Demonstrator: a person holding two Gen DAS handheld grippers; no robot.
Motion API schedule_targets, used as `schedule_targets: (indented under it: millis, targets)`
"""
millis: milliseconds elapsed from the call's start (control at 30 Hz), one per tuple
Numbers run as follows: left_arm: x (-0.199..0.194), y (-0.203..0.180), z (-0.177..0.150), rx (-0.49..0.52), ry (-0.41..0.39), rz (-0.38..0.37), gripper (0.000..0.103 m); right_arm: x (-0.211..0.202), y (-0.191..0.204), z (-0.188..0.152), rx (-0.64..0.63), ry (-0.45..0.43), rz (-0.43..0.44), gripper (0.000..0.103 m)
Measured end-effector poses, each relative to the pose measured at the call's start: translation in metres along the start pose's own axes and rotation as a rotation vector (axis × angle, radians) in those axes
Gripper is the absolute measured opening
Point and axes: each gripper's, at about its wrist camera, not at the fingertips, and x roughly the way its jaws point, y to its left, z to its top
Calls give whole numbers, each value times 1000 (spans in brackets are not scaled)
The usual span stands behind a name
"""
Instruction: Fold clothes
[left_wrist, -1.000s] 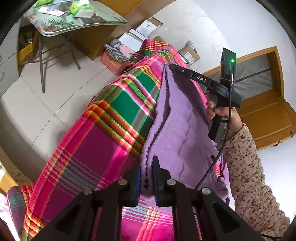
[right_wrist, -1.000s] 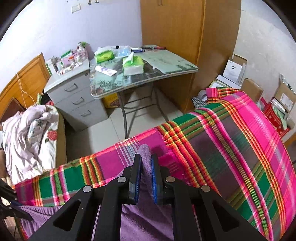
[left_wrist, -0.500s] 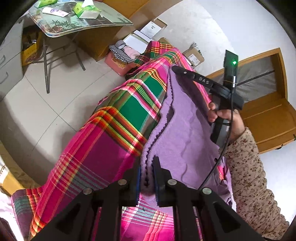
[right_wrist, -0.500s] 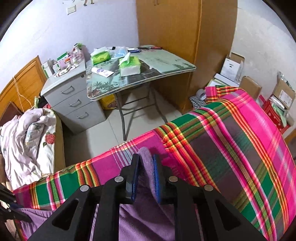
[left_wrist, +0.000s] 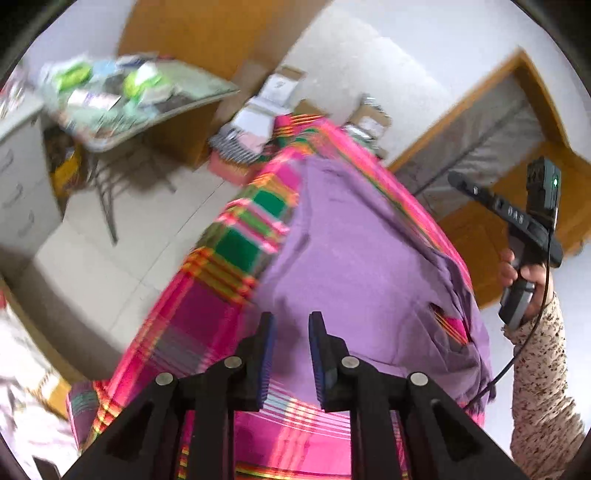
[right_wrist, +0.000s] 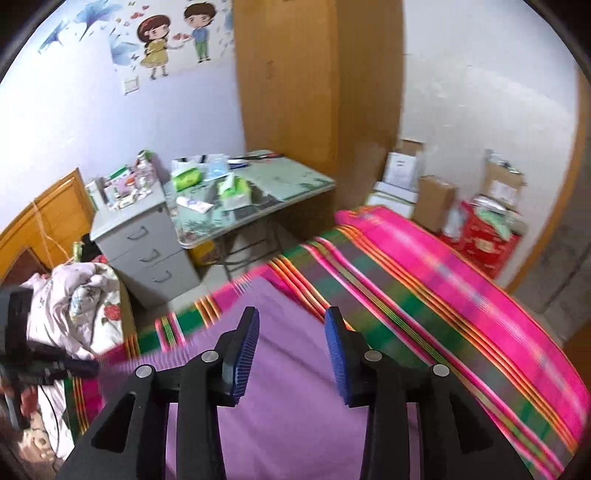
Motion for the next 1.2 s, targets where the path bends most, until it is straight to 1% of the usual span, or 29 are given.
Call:
schedule_targets:
  millis: [33, 100, 233, 300, 367, 467, 600, 667, 767, 867, 967, 1033, 1100, 1133, 1200]
  targets:
    - [-2, -11, -1, 43, -3, -12, 21, -15, -5, -11, 6, -5, -17, 39]
    - [-1, -35, -4, 129, 7, -42, 22, -55, -18, -43, 46, -13, -80, 39]
    - [14, -78, -15, 249, 67, -96, 22, -119, -44, -105, 160, -35, -153, 39]
    - [23, -98, -21, 301, 89, -112, 22, -149, -57, -140, 220, -41, -214, 39]
    - [36, -116, -27, 333, 120, -128, 22, -174, -71, -173, 295, -41, -267, 39]
    - [53, -141, -41, 391, 167, -154, 23, -208, -90, -224, 418, -55, -320, 39]
    - [67, -170, -61, 487, 205, -146, 23, -240, -103, -287, 557, -66, -407, 39]
    - [73, -182, -73, 536, 221, -149, 23, -249, -104, -316, 624, -69, -429, 39]
    - [81, -199, -86, 603, 231, -110, 23, -258, -100, -357, 700, -75, -441, 41]
    - [83, -207, -92, 630, 230, -92, 23, -256, -91, -381, 715, -60, -446, 52]
    - [75, -210, -93, 645, 215, -91, 23, -249, -85, -392, 711, -31, -469, 53]
    - [69, -211, -91, 658, 197, -86, 24, -245, -82, -393, 688, -31, -490, 53]
    - [68, -212, -89, 664, 186, -61, 29, -244, -88, -396, 688, -31, -532, 53]
    - [71, -213, -89, 667, 186, -41, 29, -244, -94, -397, 699, -28, -548, 53]
    - [77, -217, -90, 670, 186, -13, 29, -244, -108, -400, 737, -50, -555, 53]
